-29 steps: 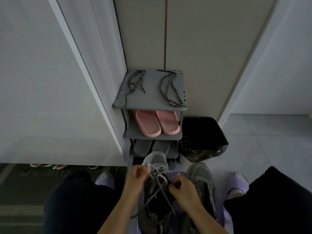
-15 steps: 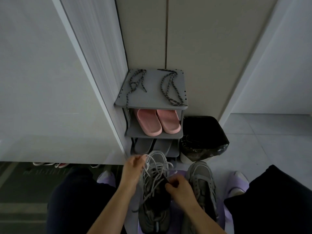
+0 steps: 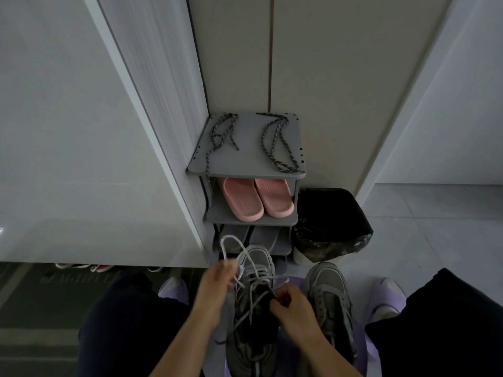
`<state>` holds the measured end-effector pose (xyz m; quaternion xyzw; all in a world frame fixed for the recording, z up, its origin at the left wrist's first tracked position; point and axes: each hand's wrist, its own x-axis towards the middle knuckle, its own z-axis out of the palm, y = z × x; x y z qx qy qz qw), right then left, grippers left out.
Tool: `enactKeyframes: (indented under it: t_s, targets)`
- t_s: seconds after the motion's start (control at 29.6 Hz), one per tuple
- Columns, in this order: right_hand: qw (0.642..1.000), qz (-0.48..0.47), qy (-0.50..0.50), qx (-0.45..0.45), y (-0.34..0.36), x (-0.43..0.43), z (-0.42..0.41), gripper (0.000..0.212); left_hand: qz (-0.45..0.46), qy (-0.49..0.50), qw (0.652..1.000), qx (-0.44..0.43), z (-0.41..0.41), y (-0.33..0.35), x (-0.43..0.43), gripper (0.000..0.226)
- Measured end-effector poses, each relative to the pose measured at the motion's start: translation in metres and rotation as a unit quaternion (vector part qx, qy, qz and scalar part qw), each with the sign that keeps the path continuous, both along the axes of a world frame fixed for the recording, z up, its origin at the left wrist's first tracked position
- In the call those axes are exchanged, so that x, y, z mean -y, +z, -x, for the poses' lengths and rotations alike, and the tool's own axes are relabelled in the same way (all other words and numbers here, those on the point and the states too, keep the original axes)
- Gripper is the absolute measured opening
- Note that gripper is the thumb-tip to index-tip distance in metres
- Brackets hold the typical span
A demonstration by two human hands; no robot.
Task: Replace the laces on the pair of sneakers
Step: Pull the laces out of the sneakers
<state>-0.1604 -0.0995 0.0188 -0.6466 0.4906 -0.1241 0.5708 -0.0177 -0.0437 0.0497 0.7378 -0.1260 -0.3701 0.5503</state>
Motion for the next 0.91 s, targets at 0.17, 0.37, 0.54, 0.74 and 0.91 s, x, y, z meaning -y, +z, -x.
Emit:
enactKeyframes:
  t_s: [0.17, 0.37, 0.54, 0.74, 0.91]
  targets:
    - [1.000, -0.002, 0.012, -0.004, -0.001, 0.001, 0.000, 0.020, 0.031, 0.050, 0.998, 0.010, 0.013, -0.003, -0.003, 0.028]
    - [1.000, -0.011, -0.001, 0.003, -0.001, 0.002, 0.000, 0.028, 0.213, 0.097, 0.972, -0.018, -0.041, 0.047, 0.015, 0.027]
    - [1.000, -0.004, 0.003, -0.004, -0.003, 0.001, -0.002, 0.022, 0.076, 0.036, 0.996, -0.034, 0.001, 0.013, -0.002, 0.020]
    - [1.000, -0.023, 0.013, -0.002, 0.002, 0.003, -0.001, 0.023, 0.155, 0.071, 0.980, -0.103, 0.003, 0.014, 0.003, 0.035]
    - [0.999, -0.037, 0.012, -0.008, 0.007, 0.003, -0.001, 0.025, 0.245, 0.095, 0.964, -0.042, -0.050, 0.075, 0.013, 0.028]
